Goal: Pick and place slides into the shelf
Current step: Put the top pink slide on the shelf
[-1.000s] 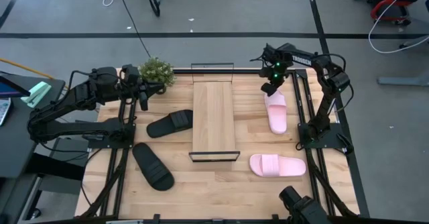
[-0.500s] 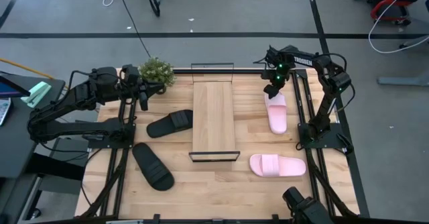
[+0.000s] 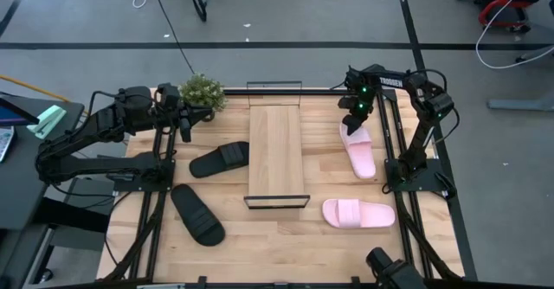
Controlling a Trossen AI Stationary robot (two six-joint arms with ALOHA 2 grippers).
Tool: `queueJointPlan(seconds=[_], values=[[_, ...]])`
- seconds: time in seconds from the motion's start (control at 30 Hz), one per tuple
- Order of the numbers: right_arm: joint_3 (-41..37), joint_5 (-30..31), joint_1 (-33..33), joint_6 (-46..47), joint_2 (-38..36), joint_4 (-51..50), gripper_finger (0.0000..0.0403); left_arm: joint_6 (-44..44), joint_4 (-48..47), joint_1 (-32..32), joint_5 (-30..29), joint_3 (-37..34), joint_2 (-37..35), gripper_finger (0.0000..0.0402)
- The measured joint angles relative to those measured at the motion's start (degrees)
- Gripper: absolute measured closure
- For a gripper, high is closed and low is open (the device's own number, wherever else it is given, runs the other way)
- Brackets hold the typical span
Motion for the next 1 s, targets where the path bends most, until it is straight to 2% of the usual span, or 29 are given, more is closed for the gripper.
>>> queueJointPlan(seconds=[0.13, 0.3, 0.33, 0.5, 0.63, 1.0], values=[[0.08, 0.45, 0.78, 0.01, -0.24, 0.11, 0.0241, 0.04, -0.02, 0.0, -0.01, 0.0, 0.0, 0.0373], [-0.1, 0.68, 1.11, 0.35, -0.19, -0.72, 0.0372, 0.07, -0.76, -0.02, -0.01, 0.0, 0.02, 0.0378], [-0.1, 0.7, 1.1, 0.43, -0.19, -0.82, 0.0386, 0.09, -0.95, -0.02, -0.01, 0.0, 0.02, 0.0377], [-0.1, 0.79, 1.07, 2.32, -0.42, -1.4, 0.0397, 0.11, -1.84, -0.02, -0.01, 0.0, 0.02, 0.0369], [-0.1, 0.55, 1.33, 3.67, -3.42, -1.61, 0.0399, 0.2, -2.21, -0.02, -0.01, 0.0, 0.02, 0.0368], [-0.1, -1.27, 1.47, 11.14, -21.69, -2.1, 0.0402, 1.6, -2.16, -0.02, -0.01, 0.0, 0.02, 0.0383]])
